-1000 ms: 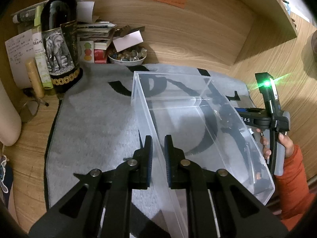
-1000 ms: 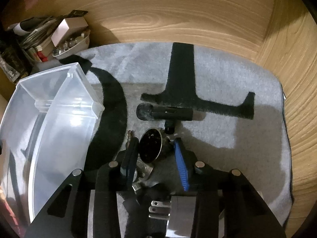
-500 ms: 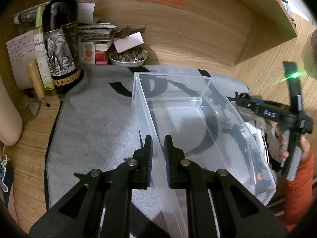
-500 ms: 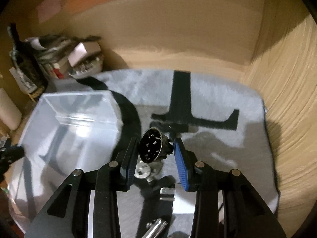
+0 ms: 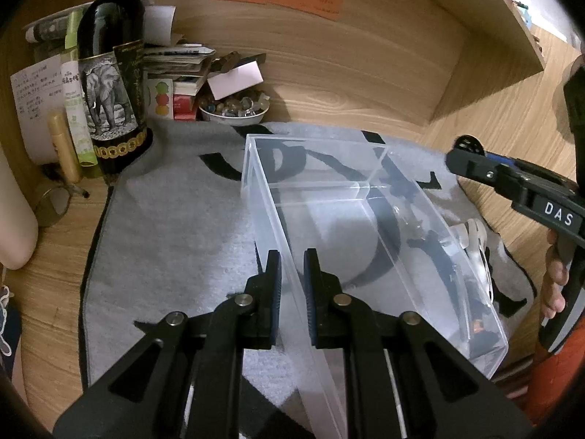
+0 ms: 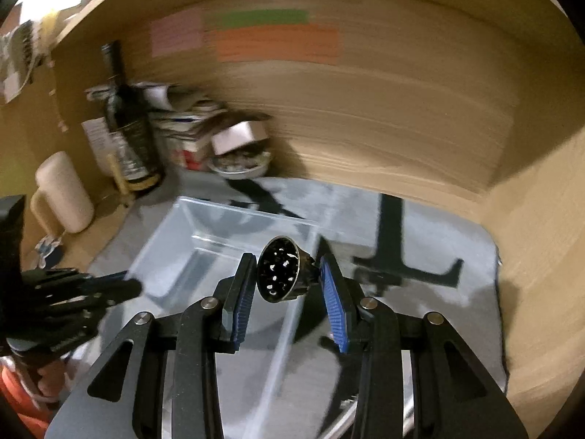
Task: Organize rigid objects
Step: 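Carry the puck over the box and open the right tool, then grasp the black fuzzy-tipped stick with the right tool, then carry the black stick into the box and release it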
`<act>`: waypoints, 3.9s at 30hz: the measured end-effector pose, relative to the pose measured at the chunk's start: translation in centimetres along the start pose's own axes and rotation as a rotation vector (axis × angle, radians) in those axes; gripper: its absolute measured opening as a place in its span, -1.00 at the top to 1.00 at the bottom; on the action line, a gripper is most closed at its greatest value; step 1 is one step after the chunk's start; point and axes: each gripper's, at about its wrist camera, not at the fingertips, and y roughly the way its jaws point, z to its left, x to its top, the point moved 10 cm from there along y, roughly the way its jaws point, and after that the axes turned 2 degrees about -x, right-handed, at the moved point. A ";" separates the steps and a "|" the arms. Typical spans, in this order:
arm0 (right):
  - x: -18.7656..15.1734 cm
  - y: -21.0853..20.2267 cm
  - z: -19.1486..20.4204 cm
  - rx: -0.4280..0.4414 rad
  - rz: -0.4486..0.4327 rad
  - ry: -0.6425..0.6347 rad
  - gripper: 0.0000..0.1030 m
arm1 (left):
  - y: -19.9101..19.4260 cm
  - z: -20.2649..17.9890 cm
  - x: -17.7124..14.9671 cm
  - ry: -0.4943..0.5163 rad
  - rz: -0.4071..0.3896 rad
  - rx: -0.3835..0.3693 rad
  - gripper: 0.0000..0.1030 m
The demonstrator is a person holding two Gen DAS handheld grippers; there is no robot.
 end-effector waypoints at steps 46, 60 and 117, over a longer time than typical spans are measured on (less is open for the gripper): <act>-1.7 4.1 -8.9 -0.151 0.093 0.097 -0.37 | 0.3 0.1 0.0 0.045 0.023 0.046 0.74; -4.5 11.4 -10.0 -0.068 0.300 0.067 -0.38 | 0.5 -0.1 -0.1 0.041 0.021 0.066 0.74; -2.6 4.1 4.1 0.164 0.160 -0.116 -0.10 | 1.3 -0.1 -0.6 0.026 0.026 0.094 0.75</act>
